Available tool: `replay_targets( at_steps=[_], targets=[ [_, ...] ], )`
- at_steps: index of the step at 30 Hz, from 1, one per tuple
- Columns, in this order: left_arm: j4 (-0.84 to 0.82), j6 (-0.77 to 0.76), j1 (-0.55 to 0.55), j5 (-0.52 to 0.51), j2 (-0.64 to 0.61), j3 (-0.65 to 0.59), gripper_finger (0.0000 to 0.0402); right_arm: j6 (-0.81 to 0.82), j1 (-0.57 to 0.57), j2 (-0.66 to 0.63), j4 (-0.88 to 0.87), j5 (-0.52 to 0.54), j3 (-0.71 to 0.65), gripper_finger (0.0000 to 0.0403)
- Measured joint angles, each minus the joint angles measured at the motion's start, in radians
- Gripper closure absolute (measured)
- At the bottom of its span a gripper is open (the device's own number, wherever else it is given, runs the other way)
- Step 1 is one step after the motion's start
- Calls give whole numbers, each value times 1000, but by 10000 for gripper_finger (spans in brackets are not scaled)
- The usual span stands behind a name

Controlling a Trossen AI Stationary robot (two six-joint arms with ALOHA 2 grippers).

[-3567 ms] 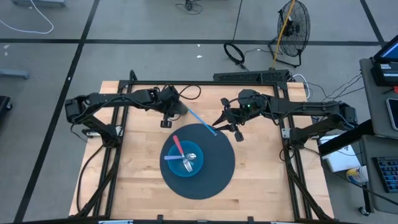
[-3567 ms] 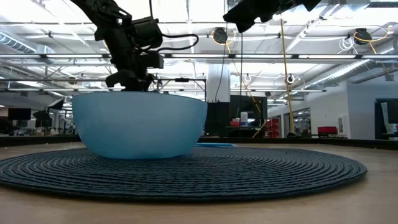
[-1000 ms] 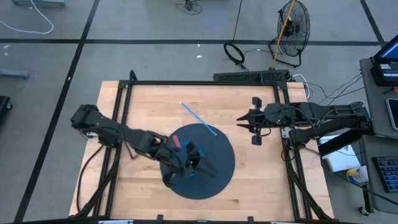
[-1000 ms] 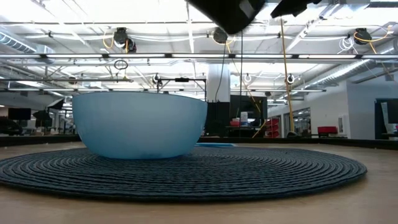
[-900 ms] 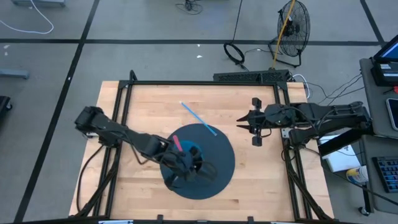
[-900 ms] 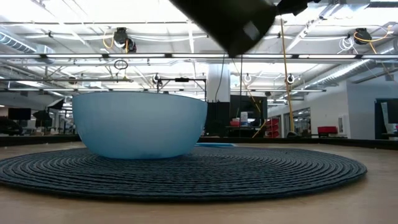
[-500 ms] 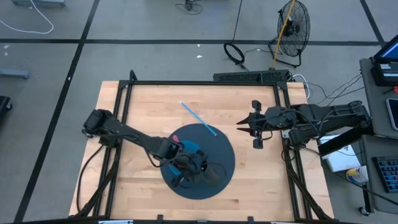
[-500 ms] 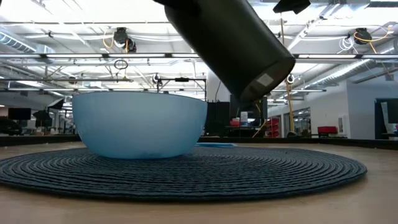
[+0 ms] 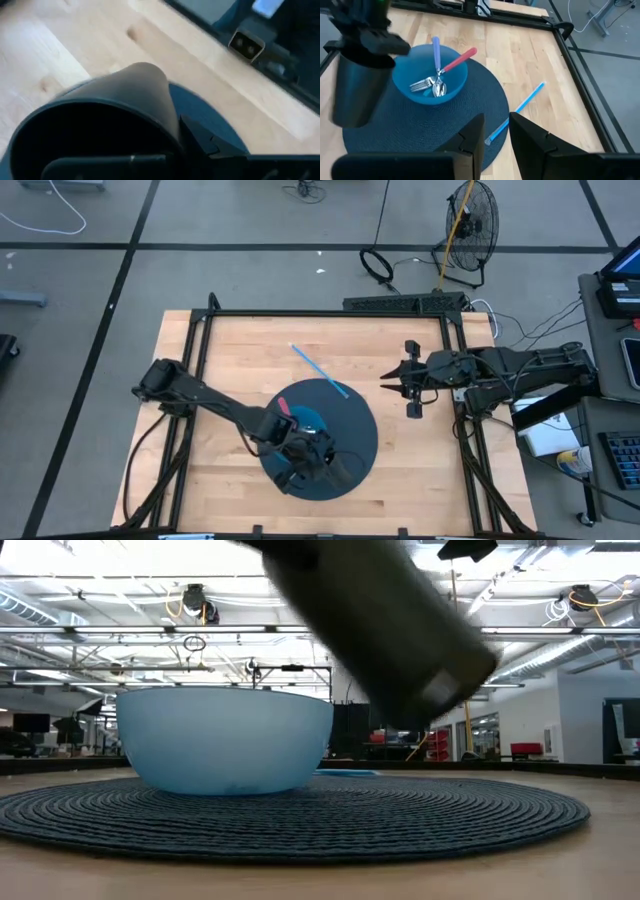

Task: Pick & Place Utensil
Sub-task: Put the black cup to the right of the blue bowl on the blue mat

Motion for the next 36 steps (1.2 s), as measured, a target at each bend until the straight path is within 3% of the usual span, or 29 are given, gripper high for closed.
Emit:
replay_targets(
  at_steps=[21,30,36],
  targets=[
    [32,4,17,50,55,-2,394,1,0,0,4,0,0,316],
    [35,-1,19,45,55,-2,311,1,0,0,4,0,0,316],
    [35,-1,19,44,55,-2,290,1,0,0,3,0,0,316]
  ],
)
